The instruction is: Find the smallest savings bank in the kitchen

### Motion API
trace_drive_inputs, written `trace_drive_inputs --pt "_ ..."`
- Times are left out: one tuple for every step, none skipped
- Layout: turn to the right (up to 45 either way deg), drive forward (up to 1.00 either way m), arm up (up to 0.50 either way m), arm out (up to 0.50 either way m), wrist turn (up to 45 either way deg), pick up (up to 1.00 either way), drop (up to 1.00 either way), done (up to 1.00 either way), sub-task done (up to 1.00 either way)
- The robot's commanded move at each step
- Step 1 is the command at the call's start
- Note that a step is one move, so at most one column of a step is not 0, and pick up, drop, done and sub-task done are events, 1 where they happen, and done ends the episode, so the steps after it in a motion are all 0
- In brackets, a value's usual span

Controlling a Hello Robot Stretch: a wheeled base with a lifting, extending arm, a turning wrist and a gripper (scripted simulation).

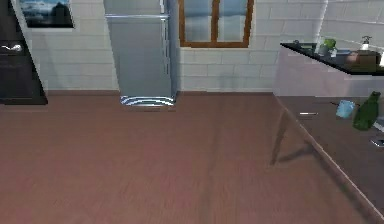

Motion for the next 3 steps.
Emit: trace_drive_inputs --pt "0.0 1.00 0.00 0.00 0.0 0.00 0.00 0.00 0.00" --pt "0.0 1.00 0.00 0.00 0.0 0.00 0.00 0.00 0.00" --pt "9.0 0.00 0.00 0.00 0.0 0.00 0.00 0.00 0.00"
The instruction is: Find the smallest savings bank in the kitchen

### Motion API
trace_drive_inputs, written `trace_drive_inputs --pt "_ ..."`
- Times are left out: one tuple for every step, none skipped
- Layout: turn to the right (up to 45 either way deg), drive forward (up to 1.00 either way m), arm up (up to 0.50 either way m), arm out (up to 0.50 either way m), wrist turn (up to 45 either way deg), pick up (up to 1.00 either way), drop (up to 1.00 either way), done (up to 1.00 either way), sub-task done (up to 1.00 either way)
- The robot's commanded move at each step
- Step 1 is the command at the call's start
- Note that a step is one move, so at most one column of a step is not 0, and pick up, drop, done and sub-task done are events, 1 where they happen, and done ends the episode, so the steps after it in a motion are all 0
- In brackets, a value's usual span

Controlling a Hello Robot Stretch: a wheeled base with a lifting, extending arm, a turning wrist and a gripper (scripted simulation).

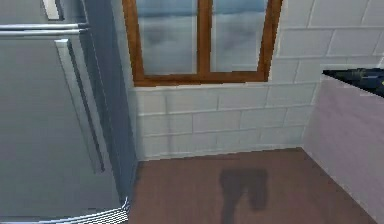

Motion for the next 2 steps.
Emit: trace_drive_inputs --pt "0.0 0.25 0.00 0.00 0.0 0.00 0.00 0.00 0.00" --pt "39.0 0.00 0.00 0.00 0.0 0.00 0.00 0.00 0.00"
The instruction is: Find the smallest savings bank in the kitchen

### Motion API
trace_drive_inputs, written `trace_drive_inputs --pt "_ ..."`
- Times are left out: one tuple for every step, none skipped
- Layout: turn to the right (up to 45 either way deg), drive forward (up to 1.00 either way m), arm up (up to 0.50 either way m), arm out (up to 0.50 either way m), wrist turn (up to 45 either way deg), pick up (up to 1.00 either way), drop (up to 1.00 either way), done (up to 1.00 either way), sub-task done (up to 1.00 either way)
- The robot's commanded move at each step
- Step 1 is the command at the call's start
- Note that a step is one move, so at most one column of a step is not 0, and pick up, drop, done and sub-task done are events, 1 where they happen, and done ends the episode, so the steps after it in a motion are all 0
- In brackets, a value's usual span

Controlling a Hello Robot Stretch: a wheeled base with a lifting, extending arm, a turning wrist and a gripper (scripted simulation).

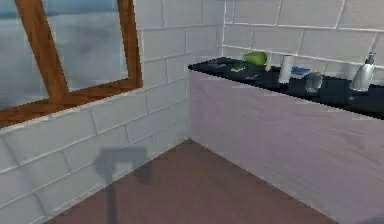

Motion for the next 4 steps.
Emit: trace_drive_inputs --pt "0.0 1.00 0.00 0.00 0.0 0.00 0.00 0.00 0.00" --pt "9.0 0.00 0.00 0.00 0.0 0.00 0.00 0.00 0.00" --pt "0.0 0.20 0.00 0.00 0.0 0.00 0.00 0.00 0.00" --pt "0.0 0.00 0.00 0.00 0.0 0.00 0.00 1.00 0.00"
